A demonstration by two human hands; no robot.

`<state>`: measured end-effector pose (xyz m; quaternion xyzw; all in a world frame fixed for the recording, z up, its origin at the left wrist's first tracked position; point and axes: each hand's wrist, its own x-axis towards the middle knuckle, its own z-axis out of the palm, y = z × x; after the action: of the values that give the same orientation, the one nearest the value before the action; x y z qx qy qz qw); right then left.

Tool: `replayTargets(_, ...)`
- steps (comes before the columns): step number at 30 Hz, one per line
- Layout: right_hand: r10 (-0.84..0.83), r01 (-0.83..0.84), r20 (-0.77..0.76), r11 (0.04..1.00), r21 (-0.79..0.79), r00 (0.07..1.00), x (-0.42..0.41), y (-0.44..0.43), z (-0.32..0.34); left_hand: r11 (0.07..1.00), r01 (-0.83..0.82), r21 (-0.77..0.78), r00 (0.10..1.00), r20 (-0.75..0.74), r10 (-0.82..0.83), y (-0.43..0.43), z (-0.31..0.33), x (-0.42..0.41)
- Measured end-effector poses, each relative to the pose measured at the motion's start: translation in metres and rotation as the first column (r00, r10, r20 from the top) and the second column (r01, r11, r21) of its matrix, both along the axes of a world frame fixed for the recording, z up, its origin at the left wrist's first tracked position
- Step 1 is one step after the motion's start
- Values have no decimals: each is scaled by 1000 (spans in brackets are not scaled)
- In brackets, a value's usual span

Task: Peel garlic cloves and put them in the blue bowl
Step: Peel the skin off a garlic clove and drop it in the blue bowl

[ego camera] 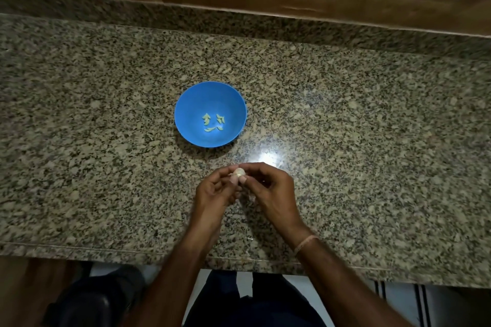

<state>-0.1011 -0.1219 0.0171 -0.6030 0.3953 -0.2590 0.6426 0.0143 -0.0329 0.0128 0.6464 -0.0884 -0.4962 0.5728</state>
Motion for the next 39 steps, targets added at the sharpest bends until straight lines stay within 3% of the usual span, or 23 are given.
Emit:
replayTargets(5,11,-15,-27,986,-166,1000,-15,-5,17,996,-31,-78,998,-59,26,-6,11,-13)
replayTargets(16,67,-92,-90,949,-303,994,-39,-16,18,993,-21,-118,985,168,41,-9,25,-34)
replayTargets(22,138,-216,-190,843,-492,972,-44,-18,12,997,8,-77,950,312,16,-8,28,-40)
replayTargets(27,120,-201,-200,865,-459,972,-44,-14,11,1000,3,-14,926,377,3,-10,28,-44)
replayTargets(34,100,-204,-255,885,-420,962,-43,-8,-2,998,-35,58,936,351,13,-6,18,-51)
replayTargets(36,135,-205,-224,923,-326,965,-47,-11,-7,997,-40,73,951,308,16,-5,15,-50)
replayTargets(39,123,-131,-134,990,-59,983,-50,-13,-11,998,6,69,965,263,-24,-7,13,-46)
